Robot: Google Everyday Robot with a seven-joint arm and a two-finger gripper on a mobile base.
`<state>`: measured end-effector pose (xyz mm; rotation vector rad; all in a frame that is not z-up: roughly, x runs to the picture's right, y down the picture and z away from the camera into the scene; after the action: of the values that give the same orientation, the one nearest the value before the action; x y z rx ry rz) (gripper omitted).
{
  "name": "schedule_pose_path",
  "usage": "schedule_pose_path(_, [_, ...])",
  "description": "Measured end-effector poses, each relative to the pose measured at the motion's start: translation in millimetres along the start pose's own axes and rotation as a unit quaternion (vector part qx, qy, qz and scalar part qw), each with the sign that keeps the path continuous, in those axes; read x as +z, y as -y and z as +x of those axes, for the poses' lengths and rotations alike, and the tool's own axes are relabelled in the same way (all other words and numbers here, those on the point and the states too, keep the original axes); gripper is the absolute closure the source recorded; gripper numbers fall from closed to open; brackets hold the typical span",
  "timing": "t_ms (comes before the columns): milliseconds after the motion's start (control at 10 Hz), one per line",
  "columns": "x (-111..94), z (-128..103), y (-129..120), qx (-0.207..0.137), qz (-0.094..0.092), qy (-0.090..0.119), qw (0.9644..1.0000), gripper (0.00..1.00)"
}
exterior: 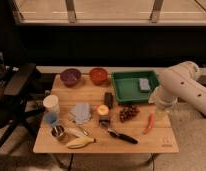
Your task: Place brush in table surface
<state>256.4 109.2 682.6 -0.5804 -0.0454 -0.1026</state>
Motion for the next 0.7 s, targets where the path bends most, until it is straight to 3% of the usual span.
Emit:
schedule_pose_path(400, [6.1, -93.2, -3.1, -0.077, -0.006, 0.026, 0.9967, 0.35])
schedule_pose_path(600, [11.4, -138.5, -18.9, -0.108, -0.015, 0.049, 0.9929, 0.35])
schedule_pose_path(700, [13.8, -150.6, -26.4, -0.114, -0.022, 0.052, 0.9919, 0.35])
